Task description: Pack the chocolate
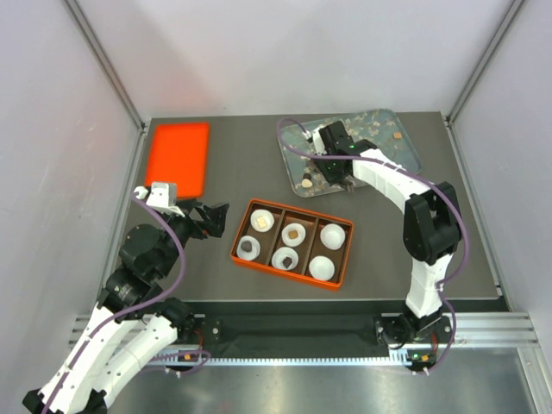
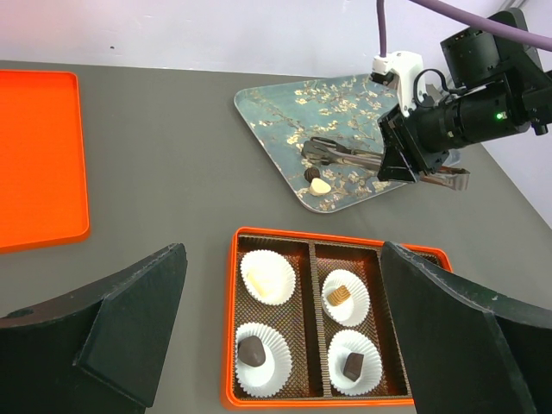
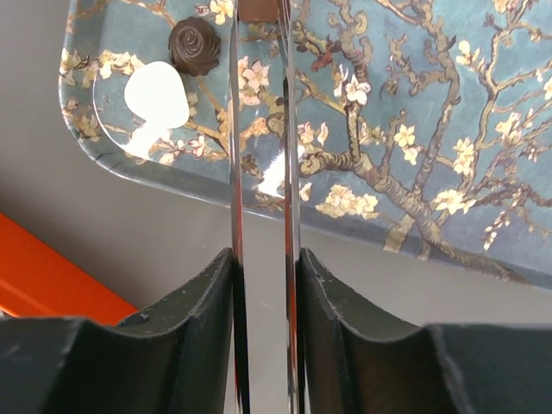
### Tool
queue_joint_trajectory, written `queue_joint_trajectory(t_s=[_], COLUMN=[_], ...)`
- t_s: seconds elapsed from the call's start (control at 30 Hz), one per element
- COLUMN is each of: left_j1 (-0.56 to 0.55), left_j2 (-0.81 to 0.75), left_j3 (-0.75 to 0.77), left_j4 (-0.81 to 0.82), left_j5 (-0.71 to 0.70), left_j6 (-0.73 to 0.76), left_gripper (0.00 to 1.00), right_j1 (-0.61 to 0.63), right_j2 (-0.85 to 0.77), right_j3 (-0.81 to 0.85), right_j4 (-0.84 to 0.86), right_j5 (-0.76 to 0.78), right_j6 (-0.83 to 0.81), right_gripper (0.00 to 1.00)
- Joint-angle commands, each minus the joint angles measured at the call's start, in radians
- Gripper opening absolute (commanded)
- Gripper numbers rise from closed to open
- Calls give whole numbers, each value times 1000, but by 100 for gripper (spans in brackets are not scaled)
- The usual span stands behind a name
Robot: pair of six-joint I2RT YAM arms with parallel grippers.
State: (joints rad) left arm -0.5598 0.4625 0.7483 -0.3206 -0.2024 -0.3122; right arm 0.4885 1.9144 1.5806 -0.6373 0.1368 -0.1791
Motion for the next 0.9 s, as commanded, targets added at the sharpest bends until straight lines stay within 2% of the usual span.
queue_joint_trajectory(t_s=[0.0, 0.3, 0.5, 0.6, 0.87], left_j1=[3, 3, 3, 3, 3], left_j2=[-1, -4, -10, -12, -7], left_j3=[-1, -1, -1, -3, -1], left_j4=[43, 41, 38, 40, 45], left_j5=[-5, -3, -3, -3, 6], left_j6=[2, 1, -1, -2, 1], left_gripper=[99, 99, 99, 99, 99], right_j1=[-4, -4, -2, 2, 94], right_j2=[-44, -175, -339, -470, -713], right_j3=[48, -16, -120, -226, -409], right_j4=[-8, -42, -73, -102, -205], right_j5=[15, 34, 18, 3, 13], right_j6=[24, 110, 173, 230, 372], right_gripper=[32, 29, 29, 29, 29])
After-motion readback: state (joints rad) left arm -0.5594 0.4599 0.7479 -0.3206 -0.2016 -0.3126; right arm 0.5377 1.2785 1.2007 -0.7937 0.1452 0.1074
